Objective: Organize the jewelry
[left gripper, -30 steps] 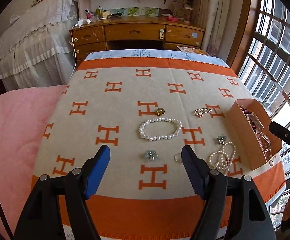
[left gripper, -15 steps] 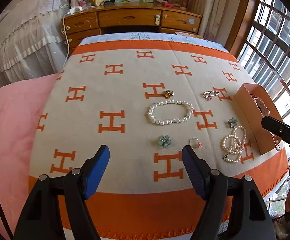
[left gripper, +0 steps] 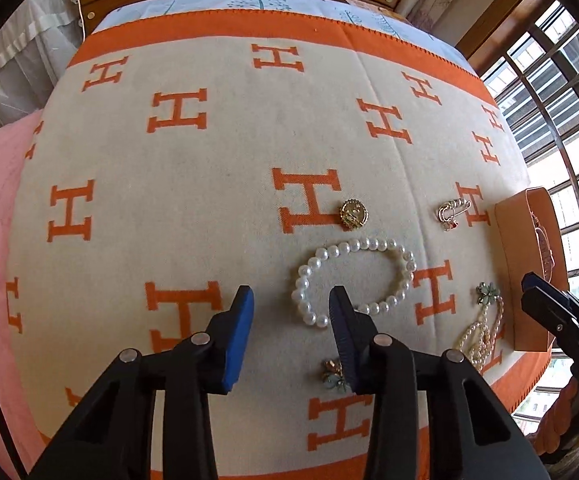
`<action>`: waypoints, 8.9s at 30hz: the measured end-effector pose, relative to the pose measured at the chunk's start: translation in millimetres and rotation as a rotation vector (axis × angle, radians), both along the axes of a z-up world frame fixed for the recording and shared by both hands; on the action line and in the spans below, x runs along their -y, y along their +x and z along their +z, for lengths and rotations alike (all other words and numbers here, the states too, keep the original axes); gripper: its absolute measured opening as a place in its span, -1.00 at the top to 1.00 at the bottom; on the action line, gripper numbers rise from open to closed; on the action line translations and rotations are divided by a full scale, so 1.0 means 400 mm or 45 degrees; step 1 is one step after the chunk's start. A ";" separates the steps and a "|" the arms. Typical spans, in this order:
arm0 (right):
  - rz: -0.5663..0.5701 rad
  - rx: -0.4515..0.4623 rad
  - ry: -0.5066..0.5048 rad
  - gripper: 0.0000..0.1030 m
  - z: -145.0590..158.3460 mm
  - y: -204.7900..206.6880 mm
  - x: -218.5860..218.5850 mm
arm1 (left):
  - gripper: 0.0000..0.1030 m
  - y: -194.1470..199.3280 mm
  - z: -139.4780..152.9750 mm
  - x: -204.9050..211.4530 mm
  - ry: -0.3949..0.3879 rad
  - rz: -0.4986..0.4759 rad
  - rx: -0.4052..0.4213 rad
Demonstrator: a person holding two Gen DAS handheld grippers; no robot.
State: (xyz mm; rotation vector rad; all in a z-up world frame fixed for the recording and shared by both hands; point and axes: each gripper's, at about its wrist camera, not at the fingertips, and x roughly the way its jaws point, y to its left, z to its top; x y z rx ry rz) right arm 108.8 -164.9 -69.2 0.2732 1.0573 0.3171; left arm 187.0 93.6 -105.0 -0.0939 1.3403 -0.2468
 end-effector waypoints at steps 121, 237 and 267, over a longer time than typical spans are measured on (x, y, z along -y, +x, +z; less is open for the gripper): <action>0.216 -0.313 -0.358 0.90 -0.063 -0.014 -0.091 | 0.90 -0.127 0.216 0.007 -0.414 -0.049 0.190; 0.044 0.053 -0.117 0.42 0.154 -0.043 0.127 | -0.61 -0.246 0.307 0.088 0.010 0.142 0.553; 0.053 0.220 -0.349 0.24 -0.058 -0.118 -0.060 | -0.61 -0.284 0.021 0.074 0.239 -0.121 0.552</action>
